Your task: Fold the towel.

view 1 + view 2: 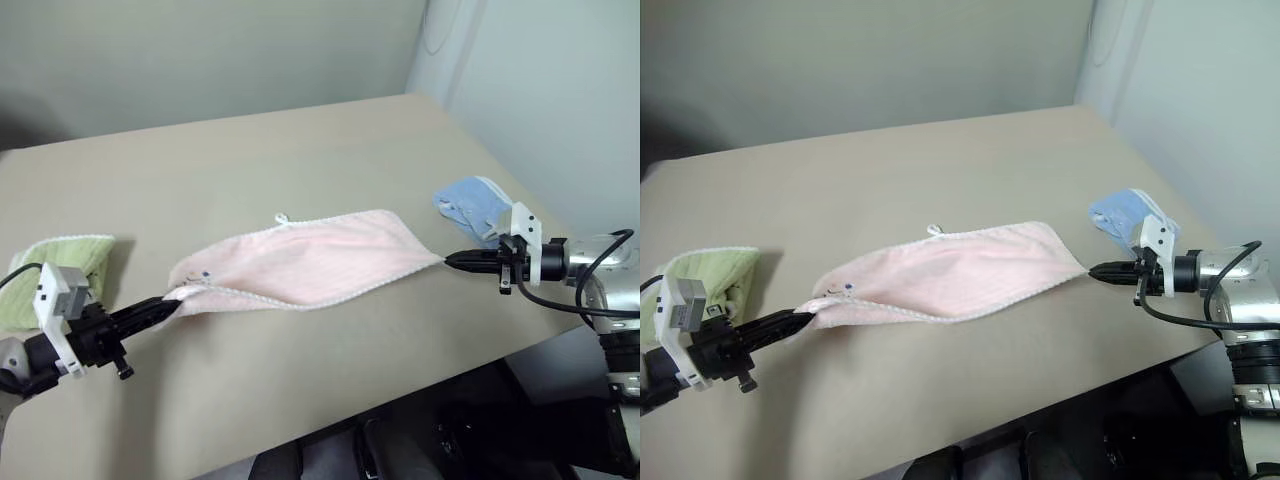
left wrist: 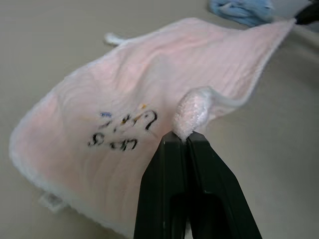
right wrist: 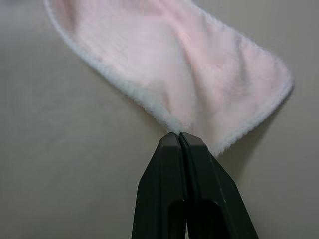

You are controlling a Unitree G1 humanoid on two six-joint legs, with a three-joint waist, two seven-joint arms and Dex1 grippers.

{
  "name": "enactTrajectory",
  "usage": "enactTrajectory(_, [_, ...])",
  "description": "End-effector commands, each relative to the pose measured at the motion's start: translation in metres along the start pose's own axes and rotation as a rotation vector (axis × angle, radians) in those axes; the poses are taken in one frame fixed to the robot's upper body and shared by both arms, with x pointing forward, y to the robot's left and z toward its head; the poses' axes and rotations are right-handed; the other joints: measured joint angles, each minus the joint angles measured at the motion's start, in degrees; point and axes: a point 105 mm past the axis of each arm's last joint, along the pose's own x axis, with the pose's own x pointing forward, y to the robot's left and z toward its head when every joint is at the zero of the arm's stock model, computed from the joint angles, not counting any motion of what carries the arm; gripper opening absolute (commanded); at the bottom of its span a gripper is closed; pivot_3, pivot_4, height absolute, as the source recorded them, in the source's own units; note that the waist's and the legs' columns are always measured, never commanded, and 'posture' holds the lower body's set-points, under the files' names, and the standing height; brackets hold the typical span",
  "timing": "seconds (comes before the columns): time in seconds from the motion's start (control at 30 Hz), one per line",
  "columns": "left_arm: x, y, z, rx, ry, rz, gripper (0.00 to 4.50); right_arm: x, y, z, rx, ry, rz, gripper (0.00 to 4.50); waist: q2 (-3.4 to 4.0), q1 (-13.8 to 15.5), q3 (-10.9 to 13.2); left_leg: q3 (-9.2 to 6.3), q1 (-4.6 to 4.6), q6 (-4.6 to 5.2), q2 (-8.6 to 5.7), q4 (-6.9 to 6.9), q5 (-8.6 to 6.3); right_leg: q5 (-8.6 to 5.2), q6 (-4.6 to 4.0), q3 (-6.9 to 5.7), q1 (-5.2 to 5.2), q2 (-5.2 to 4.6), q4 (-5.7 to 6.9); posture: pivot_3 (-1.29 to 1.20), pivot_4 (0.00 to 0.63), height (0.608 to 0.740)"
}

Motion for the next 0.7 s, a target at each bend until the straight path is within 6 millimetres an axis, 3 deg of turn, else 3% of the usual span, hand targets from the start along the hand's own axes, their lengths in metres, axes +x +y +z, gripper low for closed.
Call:
enactTrajectory(0.03, [-0.002, 0.001, 0.004, 0.013, -0.011, 0.032, 0.00, -0.005, -0.004, 0.013, -0.026, -0.020, -0.017, 0.03, 0.01, 0.17, 0.00, 0.00, 0.29, 0.04, -0.05, 0.01, -0.02, 0.03, -0.05, 0.04, 0.32, 0.00, -0.07, 0.00, 0.150, 0.740])
enactTrajectory(0.17, [-0.003, 0.011, 0.005, 0.016, -0.024, 0.083, 0.00, -0.005, -0.014, 0.018, -0.049, -0.012, -0.044, 0.03, 0.00, 0.49, -0.02, 0.02, 0.58, 0.11, -0.31, 0.11, -0.03, 0.10, -0.22, 0.18, 0.60, -0.14, -0.42, 0.00, 0.150, 0.740])
enactTrajectory(0.3, [-0.010, 0.040, 0.010, 0.033, -0.059, 0.225, 0.00, -0.008, -0.040, 0.016, -0.061, 0.004, -0.157, 0.03, -0.02, 1.10, -0.10, 0.12, 0.18, 0.26, -0.32, 0.25, -0.15, 0.14, -0.15, 0.19, 0.32, -0.20, -0.35, 0.00, 0.150, 0.740])
enactTrajectory(0.4, [-0.011, 0.050, 0.013, 0.022, -0.083, 0.253, 0.00, -0.009, -0.044, 0.013, -0.059, 0.010, -0.160, 0.03, -0.05, 1.60, -0.11, 0.04, -0.20, 0.14, -0.20, 0.18, -0.08, 0.50, 0.55, 0.06, -0.23, -0.14, -0.06, 0.00, 0.150, 0.740])
enactTrajectory(0.53, [-0.010, 0.058, 0.016, 0.004, -0.112, 0.271, 0.00, -0.008, -0.056, 0.014, -0.063, 0.005, -0.204, 0.03, -0.04, 1.67, -0.10, 0.01, -0.42, 0.12, -0.15, -0.11, -0.10, 0.32, 0.47, 0.02, -0.65, -0.08, 0.18, 0.00, 0.150, 0.740])
enactTrajectory(0.7, [0.008, 0.081, 0.006, 0.025, -0.067, 0.354, 0.00, 0.015, -0.086, 0.011, -0.104, 0.039, -0.342, 0.03, 0.00, 1.50, -0.10, -0.04, -0.36, 0.11, -0.13, -0.05, -0.11, 0.25, 0.39, 0.04, -0.75, -0.06, 0.50, 0.00, 0.150, 0.740])
